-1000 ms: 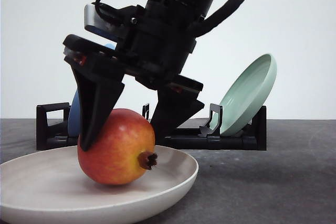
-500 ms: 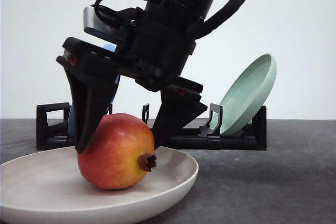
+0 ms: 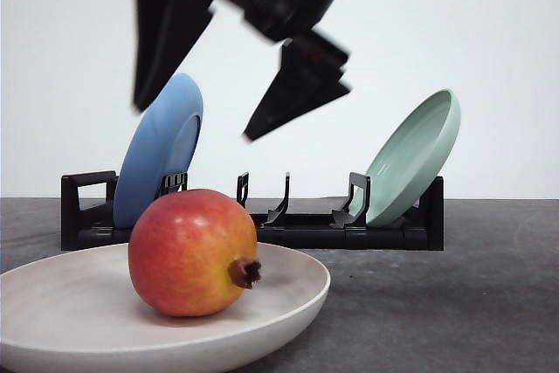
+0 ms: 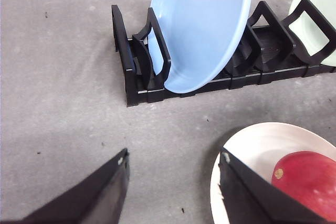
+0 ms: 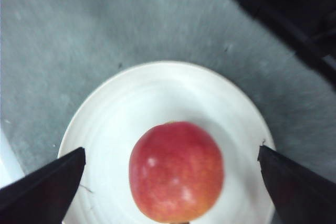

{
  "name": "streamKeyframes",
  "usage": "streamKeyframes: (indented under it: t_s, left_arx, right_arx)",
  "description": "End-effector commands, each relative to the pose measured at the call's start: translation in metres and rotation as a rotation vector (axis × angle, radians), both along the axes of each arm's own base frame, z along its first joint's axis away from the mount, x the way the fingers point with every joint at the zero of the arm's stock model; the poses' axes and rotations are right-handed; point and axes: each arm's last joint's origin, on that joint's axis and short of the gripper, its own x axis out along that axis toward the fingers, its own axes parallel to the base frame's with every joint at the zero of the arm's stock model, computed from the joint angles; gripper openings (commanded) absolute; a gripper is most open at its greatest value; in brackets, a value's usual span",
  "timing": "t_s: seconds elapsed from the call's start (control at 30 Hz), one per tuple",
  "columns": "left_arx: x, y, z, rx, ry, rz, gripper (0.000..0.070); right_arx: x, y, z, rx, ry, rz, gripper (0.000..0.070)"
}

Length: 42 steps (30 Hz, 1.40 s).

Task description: Place pomegranate in white plate

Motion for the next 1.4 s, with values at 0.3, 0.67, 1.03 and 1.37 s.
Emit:
streamKeyframes:
  t_s: [0.3, 0.67, 1.03, 1.37]
  left_arx:
    - [0.001, 0.0, 0.002, 0.004, -0.009, -0.002, 0.0313]
    - [0.001, 0.0, 0.002, 0.004, -0.009, -0.002, 0.0313]
    - [0.001, 0.0, 0.002, 0.004, -0.009, -0.003, 0.0312]
    - [0.001, 0.0, 0.003, 0.002, -0.011, -0.005, 0.0005]
  right_arx:
    - [-0.011, -0.083, 0.007, 0.077, -0.084, -0.124, 0.0659]
    - [-0.025, -0.164, -0.015, 0.108, -0.092, -0.394, 0.0657]
    - [-0.026, -0.184, -0.018, 0.098, -0.102, -0.492, 0.0655]
    - [-0.025, -0.183, -0.016, 0.108, -0.126, -0.487, 0.0034]
